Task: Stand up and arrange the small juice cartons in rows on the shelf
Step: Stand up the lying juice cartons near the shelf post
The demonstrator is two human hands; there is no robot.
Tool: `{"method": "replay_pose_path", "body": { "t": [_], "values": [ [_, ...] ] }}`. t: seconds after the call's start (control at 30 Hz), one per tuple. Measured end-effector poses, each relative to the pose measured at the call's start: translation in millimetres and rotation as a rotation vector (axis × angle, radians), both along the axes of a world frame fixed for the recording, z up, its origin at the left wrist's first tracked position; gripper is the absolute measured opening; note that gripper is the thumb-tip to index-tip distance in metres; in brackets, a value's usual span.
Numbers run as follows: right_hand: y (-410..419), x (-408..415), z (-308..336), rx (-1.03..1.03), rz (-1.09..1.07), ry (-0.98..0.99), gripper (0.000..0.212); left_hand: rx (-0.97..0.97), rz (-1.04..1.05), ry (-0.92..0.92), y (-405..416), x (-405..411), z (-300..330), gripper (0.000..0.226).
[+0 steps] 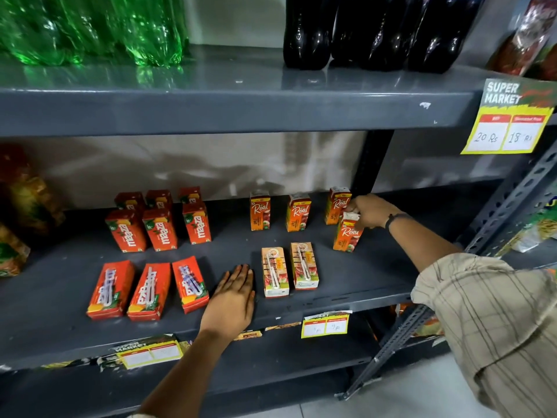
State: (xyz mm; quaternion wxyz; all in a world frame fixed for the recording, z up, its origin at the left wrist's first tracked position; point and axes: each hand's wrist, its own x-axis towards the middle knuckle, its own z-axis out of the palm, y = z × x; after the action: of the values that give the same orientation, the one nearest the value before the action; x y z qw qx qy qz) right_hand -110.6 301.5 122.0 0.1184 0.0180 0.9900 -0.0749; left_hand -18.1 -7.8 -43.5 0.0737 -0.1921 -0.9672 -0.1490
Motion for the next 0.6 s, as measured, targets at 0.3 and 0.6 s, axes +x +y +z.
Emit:
{"method": "replay_pose_path", "body": {
  "t": [0.3, 0.6],
  "values": [
    [12.0, -4.3, 3.6, 0.183, 0.213, -0.018, 0.059, -0.012, 0.006, -0.010, 0.1, 0.0, 1.2, 0.056],
    [-66.7, 59.2, -51.1, 0.417, 0.891, 0.419, 0.054, -0.018, 0.011, -0.005, 0.5, 0.1, -0.4, 0.058]
  ]
}}
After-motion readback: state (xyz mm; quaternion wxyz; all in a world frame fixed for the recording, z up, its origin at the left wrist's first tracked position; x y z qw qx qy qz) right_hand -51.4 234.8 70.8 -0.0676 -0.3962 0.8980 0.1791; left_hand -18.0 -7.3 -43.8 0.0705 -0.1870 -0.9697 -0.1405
